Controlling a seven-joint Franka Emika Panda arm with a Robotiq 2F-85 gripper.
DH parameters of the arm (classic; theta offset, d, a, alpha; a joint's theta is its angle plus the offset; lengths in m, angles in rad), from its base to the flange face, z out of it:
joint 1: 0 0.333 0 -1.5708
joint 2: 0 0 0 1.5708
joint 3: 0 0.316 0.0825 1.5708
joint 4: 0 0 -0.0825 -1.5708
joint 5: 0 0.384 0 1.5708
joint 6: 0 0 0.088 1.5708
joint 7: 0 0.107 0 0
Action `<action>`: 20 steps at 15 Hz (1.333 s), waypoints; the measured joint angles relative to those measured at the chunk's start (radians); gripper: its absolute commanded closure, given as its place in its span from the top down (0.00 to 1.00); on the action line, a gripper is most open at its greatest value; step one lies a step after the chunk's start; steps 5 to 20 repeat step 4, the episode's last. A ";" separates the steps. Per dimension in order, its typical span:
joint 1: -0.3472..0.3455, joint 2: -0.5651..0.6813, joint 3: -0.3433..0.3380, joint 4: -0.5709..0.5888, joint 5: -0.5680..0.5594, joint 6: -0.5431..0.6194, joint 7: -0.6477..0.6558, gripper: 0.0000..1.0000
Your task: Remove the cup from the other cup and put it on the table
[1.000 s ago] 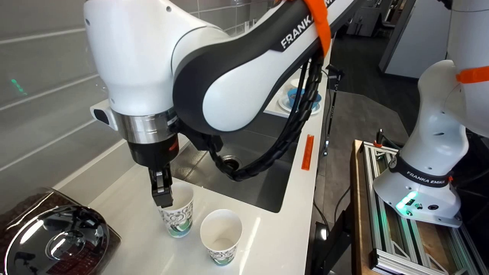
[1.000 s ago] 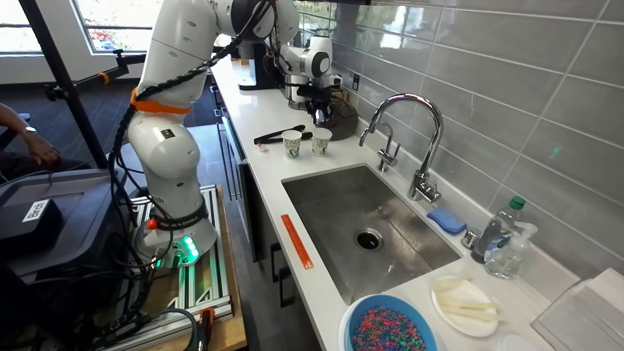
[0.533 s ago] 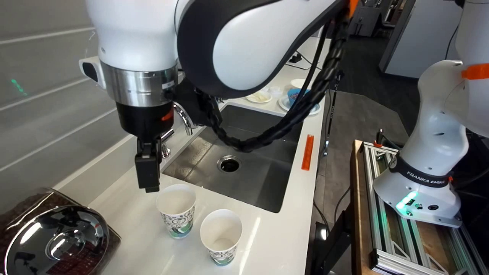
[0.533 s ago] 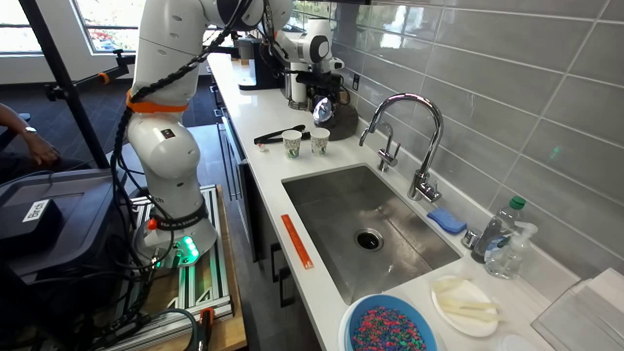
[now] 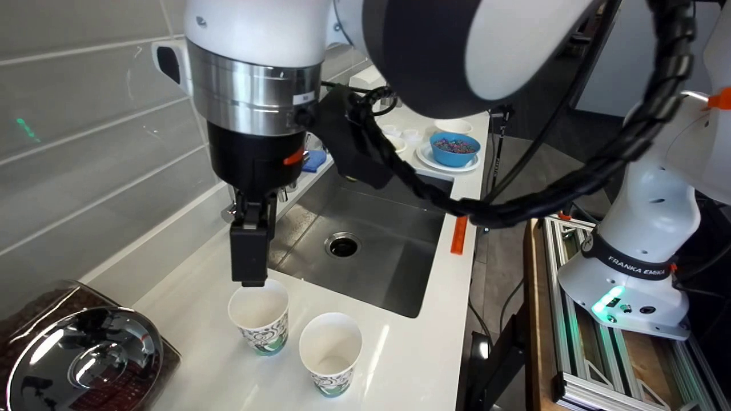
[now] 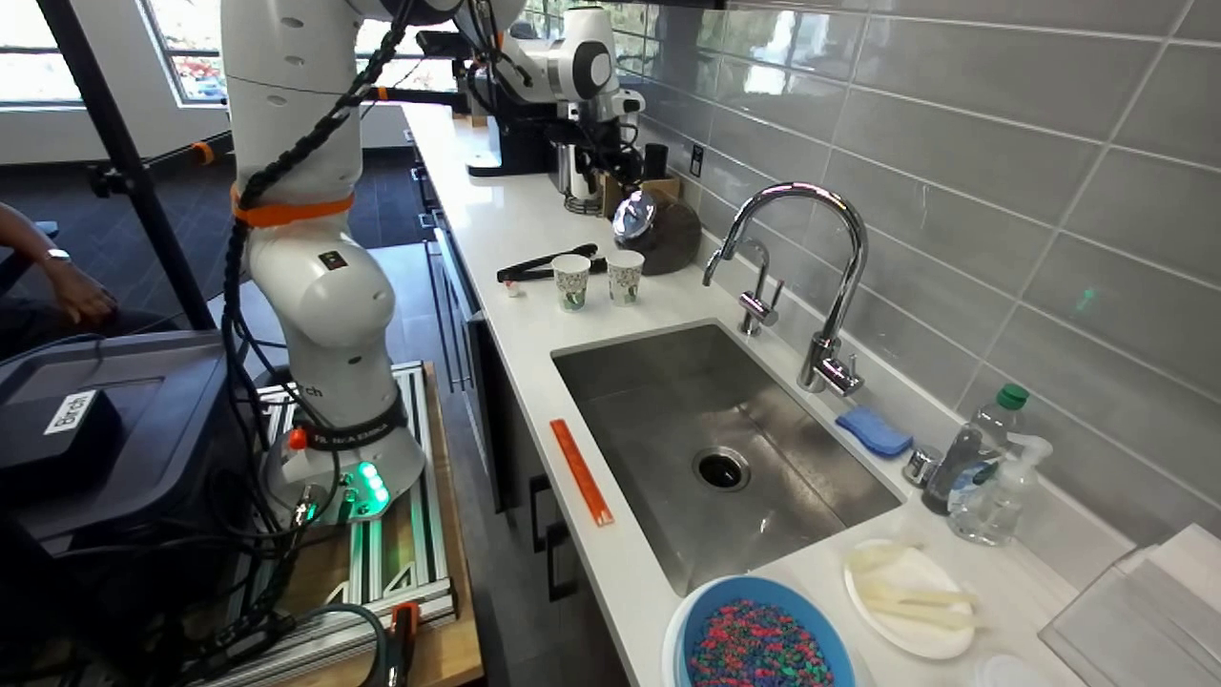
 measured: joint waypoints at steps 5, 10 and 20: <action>0.012 -0.079 0.036 -0.106 0.018 0.039 0.085 1.00; 0.012 -0.079 0.036 -0.106 0.018 0.039 0.085 1.00; 0.012 -0.079 0.036 -0.106 0.018 0.039 0.085 1.00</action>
